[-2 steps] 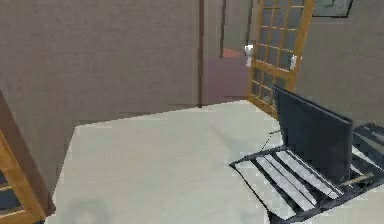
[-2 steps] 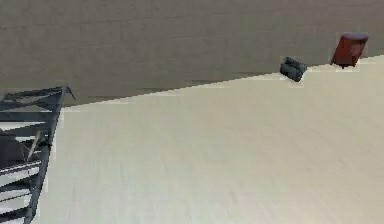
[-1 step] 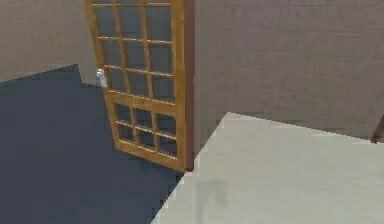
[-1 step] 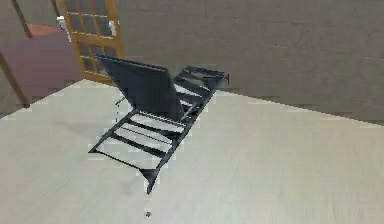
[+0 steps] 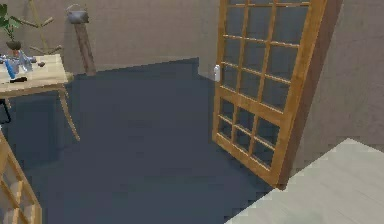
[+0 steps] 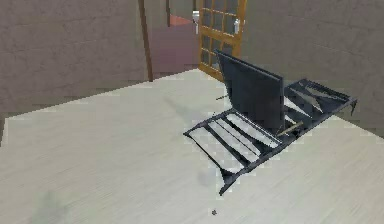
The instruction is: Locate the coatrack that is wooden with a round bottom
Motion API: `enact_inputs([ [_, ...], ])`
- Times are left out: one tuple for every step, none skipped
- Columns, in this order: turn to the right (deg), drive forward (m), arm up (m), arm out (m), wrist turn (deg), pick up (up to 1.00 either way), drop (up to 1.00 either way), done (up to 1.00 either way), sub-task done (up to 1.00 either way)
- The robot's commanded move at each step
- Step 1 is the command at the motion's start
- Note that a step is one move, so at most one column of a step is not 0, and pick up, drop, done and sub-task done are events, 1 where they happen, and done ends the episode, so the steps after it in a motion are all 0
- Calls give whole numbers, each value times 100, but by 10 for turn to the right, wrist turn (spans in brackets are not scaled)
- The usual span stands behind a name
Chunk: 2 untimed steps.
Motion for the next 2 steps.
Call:
enact_inputs([
  [0,45,0,0,0,0,0,0,0],
  [-150,0,0,0,0,0,0,0,0],
])
